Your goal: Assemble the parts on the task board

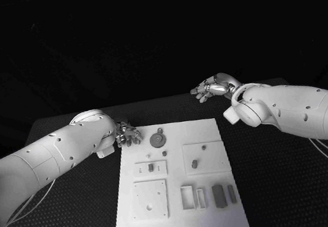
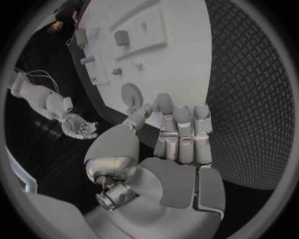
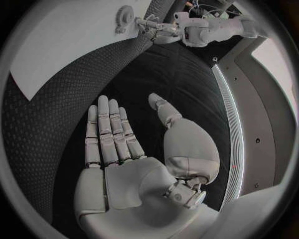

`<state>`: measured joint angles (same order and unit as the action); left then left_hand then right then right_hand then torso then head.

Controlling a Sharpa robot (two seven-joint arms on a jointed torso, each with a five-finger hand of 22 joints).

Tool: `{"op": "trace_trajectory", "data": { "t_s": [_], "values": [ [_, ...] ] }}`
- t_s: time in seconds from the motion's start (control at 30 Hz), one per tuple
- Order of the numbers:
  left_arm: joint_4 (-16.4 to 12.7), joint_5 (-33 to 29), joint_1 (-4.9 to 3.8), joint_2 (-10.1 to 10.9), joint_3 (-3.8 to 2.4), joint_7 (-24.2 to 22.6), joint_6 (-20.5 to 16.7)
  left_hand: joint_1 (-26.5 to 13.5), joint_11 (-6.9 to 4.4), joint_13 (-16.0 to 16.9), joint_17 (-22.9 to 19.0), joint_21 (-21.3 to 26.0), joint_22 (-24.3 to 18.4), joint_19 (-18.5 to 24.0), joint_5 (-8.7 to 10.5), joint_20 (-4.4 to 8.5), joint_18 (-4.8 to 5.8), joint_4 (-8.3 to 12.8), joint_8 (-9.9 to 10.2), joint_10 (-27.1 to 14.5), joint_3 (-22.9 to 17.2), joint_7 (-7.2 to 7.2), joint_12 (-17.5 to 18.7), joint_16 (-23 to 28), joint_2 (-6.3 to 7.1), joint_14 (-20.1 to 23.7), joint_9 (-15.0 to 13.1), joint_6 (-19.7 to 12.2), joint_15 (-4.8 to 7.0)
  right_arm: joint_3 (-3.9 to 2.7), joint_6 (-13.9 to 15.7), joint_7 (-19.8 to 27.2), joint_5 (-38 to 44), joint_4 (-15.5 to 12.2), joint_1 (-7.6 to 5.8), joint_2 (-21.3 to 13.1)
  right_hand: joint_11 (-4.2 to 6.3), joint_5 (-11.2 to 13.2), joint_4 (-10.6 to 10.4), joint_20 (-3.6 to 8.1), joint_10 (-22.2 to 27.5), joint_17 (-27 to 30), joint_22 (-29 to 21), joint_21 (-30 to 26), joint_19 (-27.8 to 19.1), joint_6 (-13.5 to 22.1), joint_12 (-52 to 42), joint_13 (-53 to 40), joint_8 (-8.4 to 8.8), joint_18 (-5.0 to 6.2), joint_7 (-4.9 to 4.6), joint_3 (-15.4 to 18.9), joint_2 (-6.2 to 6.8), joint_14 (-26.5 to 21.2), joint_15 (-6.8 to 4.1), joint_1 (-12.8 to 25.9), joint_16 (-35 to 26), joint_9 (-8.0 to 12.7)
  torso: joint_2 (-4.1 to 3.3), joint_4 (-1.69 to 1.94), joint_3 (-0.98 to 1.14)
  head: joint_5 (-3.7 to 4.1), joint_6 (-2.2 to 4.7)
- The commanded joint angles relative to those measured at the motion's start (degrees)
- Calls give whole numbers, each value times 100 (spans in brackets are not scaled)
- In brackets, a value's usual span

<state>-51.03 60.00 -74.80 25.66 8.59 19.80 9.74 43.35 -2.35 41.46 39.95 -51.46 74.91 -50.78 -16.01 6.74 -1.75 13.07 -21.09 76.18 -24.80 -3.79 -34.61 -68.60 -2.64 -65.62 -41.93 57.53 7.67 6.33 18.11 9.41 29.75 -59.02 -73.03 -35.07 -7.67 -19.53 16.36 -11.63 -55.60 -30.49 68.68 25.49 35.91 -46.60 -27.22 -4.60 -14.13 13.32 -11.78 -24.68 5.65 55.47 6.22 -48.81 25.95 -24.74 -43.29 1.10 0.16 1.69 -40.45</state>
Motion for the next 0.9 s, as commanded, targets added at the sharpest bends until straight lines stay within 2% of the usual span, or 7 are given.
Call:
{"op": "trace_trajectory", "data": {
  "t_s": [0.03,0.43,0.47,0.5,0.53,0.73,0.9],
  "values": [
    [-2,-64,1,-14,-2,-70,37,19,6,-7,-12,-14,120,-16,-6,618,6,48,40,27,-17,-10,-15,-24,-66,-1,-13,45,15,-2,-86,35,3,0,3,11,-1,-31,-6,-14,-19,9,8,-31,-45,18,15,10,-29,-54,-13,-18,-14,-34,16,44,-24,9,-1,2,0,-2,1],
    [-37,-203,2,41,-3,-77,-22,446,-24,-31,-46,-77,122,-56,11,622,16,318,-4,143,-176,38,-70,-104,-374,-74,-168,252,14,-2,-84,37,3,3,4,9,-2,-32,-7,-15,-19,10,11,-34,-45,19,15,12,-30,-54,-13,-17,-14,-34,16,49,-23,10,1,2,0,1,-2],
    [-41,-221,2,46,-4,-71,-40,532,-32,-36,-51,-86,118,-72,158,628,10,297,-9,165,-243,49,-76,-115,-338,-91,-190,277,20,-2,-82,37,3,4,4,9,-2,-32,-8,-15,-19,10,12,-34,-45,19,15,13,-30,-54,-14,-16,-14,-34,16,50,-23,11,-1,4,0,2,-1],
    [-46,-243,2,51,-4,-62,-55,723,-43,-53,-64,-81,100,-103,718,632,5,110,-14,192,-593,68,-72,-122,-167,-109,-231,319,27,-2,-84,38,3,5,4,10,-2,-32,-8,-15,-19,10,12,-34,-45,19,15,13,-30,-54,-14,-16,-14,-34,16,51,-23,11,-1,5,0,3,0],
    [-54,-283,3,60,-5,-50,-85,859,-46,-75,-83,-93,108,-139,898,630,14,-159,-15,226,-966,82,-72,-134,45,-139,-306,356,27,-2,-84,39,3,4,4,11,-2,-32,-8,-16,-19,10,12,-34,-45,19,15,13,-30,-54,-14,-16,-14,-34,16,52,-23,11,1,6,-1,5,-1],
    [-117,-606,6,151,-12,2,-118,911,-88,-70,-78,-171,128,-196,855,652,4,-172,-106,336,-1022,128,-133,-208,49,-233,-481,495,56,-2,-83,40,3,3,4,8,-2,-32,-10,-16,-19,11,13,-35,-45,19,14,14,-31,-54,-14,-15,-14,-35,16,56,-23,11,0,5,2,-6,1],
    [-342,-946,2,341,-18,98,-234,897,-101,-73,-83,-202,126,-210,827,660,2,-160,-146,373,-1015,153,-152,-230,51,-260,-588,540,68,-2,-80,40,2,4,5,-1,-3,-33,-11,-17,-19,11,15,-37,-45,20,14,15,-31,-54,-14,-13,-13,-35,16,60,-23,12,4,2,1,-4,6]
  ]
}}
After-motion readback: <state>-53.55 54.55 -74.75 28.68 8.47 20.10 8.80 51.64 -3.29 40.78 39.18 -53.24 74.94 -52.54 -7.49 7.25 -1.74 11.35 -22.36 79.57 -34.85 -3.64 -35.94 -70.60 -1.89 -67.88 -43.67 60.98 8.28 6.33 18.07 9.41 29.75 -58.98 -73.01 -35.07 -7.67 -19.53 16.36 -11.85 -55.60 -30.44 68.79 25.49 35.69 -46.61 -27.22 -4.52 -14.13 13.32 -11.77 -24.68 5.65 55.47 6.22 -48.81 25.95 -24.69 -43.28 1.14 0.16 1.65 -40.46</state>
